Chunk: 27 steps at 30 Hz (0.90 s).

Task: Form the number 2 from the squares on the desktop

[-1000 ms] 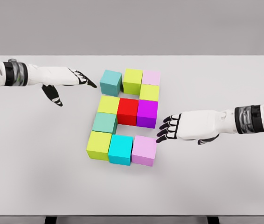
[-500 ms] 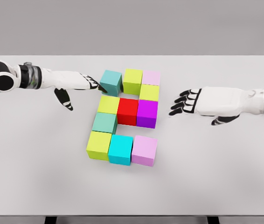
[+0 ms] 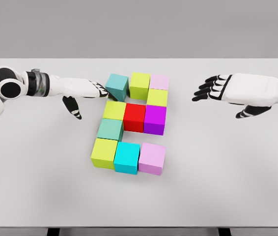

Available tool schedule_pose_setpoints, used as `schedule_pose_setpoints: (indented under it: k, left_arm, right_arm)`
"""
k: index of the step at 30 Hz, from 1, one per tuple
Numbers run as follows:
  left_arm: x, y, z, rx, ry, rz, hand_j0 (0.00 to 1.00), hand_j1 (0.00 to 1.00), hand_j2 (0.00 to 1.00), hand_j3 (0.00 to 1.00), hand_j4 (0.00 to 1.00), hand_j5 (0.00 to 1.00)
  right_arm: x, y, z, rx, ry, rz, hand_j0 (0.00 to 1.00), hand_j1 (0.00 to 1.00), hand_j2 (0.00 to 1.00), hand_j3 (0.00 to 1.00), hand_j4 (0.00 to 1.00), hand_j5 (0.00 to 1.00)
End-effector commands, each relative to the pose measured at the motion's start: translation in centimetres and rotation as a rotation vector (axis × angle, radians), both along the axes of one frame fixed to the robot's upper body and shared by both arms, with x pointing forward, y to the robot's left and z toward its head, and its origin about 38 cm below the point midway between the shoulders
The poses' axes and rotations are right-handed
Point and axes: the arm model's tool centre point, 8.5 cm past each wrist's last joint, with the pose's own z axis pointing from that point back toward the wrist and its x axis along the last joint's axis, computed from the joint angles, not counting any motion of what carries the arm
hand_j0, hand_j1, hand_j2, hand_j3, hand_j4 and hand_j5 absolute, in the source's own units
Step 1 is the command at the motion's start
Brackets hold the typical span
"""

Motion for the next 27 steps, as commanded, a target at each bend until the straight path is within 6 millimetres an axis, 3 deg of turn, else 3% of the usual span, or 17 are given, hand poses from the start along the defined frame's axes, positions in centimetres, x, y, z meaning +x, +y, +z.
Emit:
schedule_pose_setpoints:
  k: [1, 9, 18, 27]
  left_arm:
    - [0.0, -0.1, 0.1, -0.007, 0.001, 0.002, 1.00, 1.00, 1.00, 1.00, 1.00, 1.00]
    - [0.2, -1.5, -0.4, -0.021, 0.012, -0.012, 1.00, 1.00, 1.00, 1.00, 1.00, 1.00]
    - [0.7, -0.5, -0.5, -0.021, 0.019, 0.024, 1.00, 1.00, 1.00, 1.00, 1.00, 1.00]
    - [0.7, -1.7, -0.5, -0.038, 0.021, 0.006, 1.00, 1.00, 1.00, 1.00, 1.00, 1.00]
  right_arm:
    - [0.0, -0.1, 0.1, 0.004, 0.002, -0.003, 1.00, 1.00, 1.00, 1.00, 1.00, 1.00]
    - [0.0, 0.0, 0.1, 0.008, 0.001, -0.001, 1.00, 1.00, 1.00, 1.00, 1.00, 1.00]
    - [0.0, 0.1, 0.1, 0.008, 0.000, 0.000, 1.00, 1.00, 1.00, 1.00, 1.00, 1.00]
    - [0.0, 0.1, 0.1, 0.011, 0.001, 0.001, 1.00, 1.00, 1.00, 1.00, 1.00, 1.00]
